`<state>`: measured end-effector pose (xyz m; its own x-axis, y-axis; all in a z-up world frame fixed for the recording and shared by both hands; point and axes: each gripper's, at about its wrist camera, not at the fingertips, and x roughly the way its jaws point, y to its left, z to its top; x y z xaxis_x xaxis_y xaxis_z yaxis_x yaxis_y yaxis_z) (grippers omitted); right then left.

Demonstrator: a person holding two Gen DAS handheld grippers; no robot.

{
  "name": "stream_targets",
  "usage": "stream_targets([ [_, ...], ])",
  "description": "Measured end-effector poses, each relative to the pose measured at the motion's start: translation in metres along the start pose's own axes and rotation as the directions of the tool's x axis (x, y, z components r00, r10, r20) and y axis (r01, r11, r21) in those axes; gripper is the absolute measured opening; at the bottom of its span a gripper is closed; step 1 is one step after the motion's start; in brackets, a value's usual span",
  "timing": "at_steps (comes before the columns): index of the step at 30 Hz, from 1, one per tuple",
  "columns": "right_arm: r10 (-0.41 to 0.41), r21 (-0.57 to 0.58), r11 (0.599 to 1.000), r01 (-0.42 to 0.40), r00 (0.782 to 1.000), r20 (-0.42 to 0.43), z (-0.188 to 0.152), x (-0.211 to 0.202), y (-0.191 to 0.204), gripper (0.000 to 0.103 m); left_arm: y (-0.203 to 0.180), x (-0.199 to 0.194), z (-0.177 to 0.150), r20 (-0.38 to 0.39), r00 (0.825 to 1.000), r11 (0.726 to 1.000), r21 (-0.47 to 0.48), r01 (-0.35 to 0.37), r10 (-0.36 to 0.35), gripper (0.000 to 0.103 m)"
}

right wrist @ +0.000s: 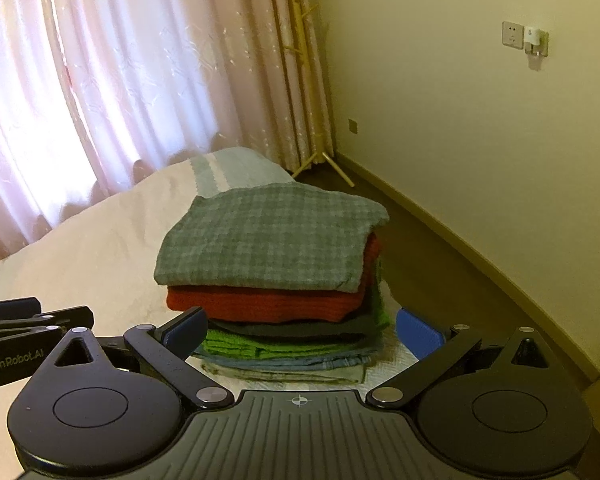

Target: Fold clothes

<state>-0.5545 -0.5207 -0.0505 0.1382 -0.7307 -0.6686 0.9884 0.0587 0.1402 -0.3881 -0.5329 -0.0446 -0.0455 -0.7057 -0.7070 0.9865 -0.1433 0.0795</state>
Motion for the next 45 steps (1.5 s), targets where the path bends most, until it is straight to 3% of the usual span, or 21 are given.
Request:
stream_targets([
  [22, -0.025, 0.003, 1.0, 0.025, 0.999, -0.034, -0.012, -0.025, 0.0, 0.103, -0.002, -0.026, -0.025, 0.007, 1.0, 1.0, -0.016, 0.014, -0.014, 0.077],
  [26, -0.012, 0.026, 1.0, 0.012, 1.0, -0.029, -0.016, -0.03, -0.004, 0.103, -0.008, -0.032, -0.028, 0.022, 1.0, 1.0, 0.01, -0.012, 0.012, 0.084],
  [32, -0.001, 0.089, 0.996, 0.003, 1.0, -0.024, -0.017, -0.036, -0.015, 0.103, -0.014, -0.037, -0.033, 0.027, 1.0, 1.0, 0.014, 0.003, -0.003, 0.084],
  [45, -0.015, 0.085, 0.996, 0.021, 0.998, -0.066, -0.023, -0.03, -0.02, 0.103, -0.021, -0.028, -0.038, -0.011, 1.0, 1.0, 0.011, 0.01, -0.01, 0.084],
])
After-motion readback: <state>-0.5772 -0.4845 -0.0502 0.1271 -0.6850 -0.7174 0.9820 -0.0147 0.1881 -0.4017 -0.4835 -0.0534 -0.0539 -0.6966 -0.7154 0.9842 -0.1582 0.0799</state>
